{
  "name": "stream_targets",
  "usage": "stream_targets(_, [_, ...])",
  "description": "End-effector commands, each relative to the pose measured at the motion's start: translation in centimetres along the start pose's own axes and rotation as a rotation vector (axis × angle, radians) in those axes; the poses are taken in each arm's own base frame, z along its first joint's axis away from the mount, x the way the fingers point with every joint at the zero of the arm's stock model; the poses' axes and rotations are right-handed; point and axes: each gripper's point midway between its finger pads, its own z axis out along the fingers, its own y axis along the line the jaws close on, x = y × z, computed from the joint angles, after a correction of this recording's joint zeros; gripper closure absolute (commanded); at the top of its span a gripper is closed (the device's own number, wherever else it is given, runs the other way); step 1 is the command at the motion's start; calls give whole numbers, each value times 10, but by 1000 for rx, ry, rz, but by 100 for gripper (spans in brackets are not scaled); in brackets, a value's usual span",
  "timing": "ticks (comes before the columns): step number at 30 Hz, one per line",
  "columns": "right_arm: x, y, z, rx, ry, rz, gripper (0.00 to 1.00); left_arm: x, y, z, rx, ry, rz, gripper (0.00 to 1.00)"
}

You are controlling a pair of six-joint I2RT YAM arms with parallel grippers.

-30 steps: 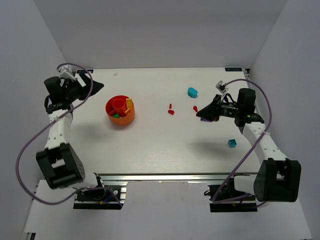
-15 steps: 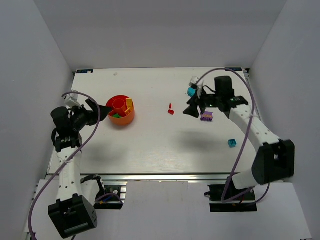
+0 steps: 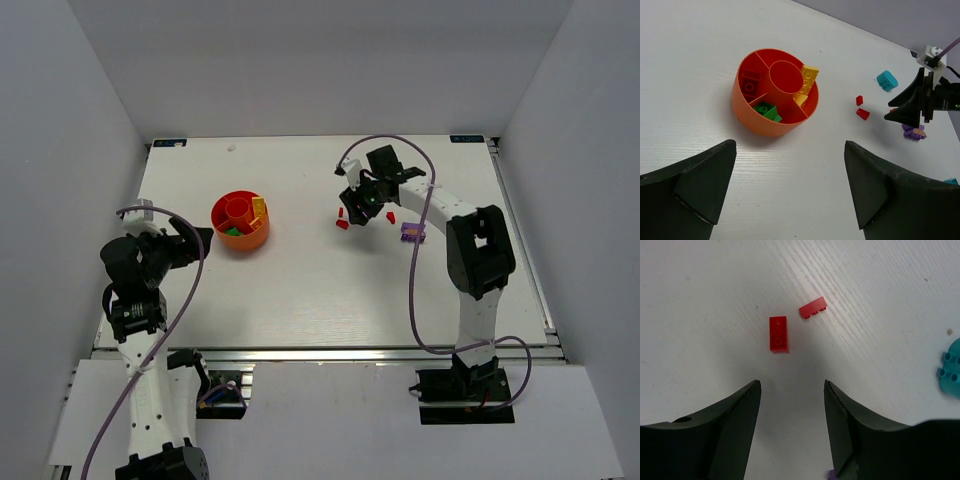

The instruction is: Sort the legos into containers by color

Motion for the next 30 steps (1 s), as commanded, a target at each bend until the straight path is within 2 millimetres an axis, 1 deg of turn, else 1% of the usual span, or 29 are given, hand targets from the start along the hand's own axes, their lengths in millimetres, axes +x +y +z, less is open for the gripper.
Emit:
stream_targets(1, [-19,-10,2,51,0,-6,41,7,9,-3,-43,-1,17,2])
stream_targets(3, [-17,-4,12,16,7,-15,39,7,9,-4,-45,-2,18,2])
stream_targets(7, [-20,5,19,-40,-10,-37,36,6,8,-5,-41,-9,24,2])
stream_targets(11, [-13,10,32,-86,8,-40,36,6,7,-6,-42,-12,25,2])
stream_targets(14, [-10,9,40,-86,17,-42,37,7,7,-6,-39,-8,24,2])
stream_targets(16, [-10,5,44,-65,18,-42,37,8,7,-6,-36,-7,24,2])
stream_targets(17, [-4,1,48,-48,34,-39,38,8,6,-6,-34,-7,22,2])
stream_targets(18, [-8,-1,49,-40,27,-44,39,8,7,-6,-37,-8,22,2])
stream_targets(19, [-5,-1,53,-46,36,-43,39,8,6,-6,-34,-7,24,2])
stream_targets(21, [-5,-1,53,-49,34,-41,43,8,7,-6,-36,-7,24,2])
stream_targets(26, [-3,6,56,-69,31,-54,50,8,7,-6,-34,-4,24,2])
stream_targets(28, [0,7,59,-72,35,-54,55,9,7,-5,-36,-1,22,2])
stream_targets(29, [-2,8,60,-71,31,-61,56,8,7,-5,-35,-3,22,2])
stream_targets(30, [0,7,61,-71,33,-58,60,9,7,-5,-35,-3,22,2])
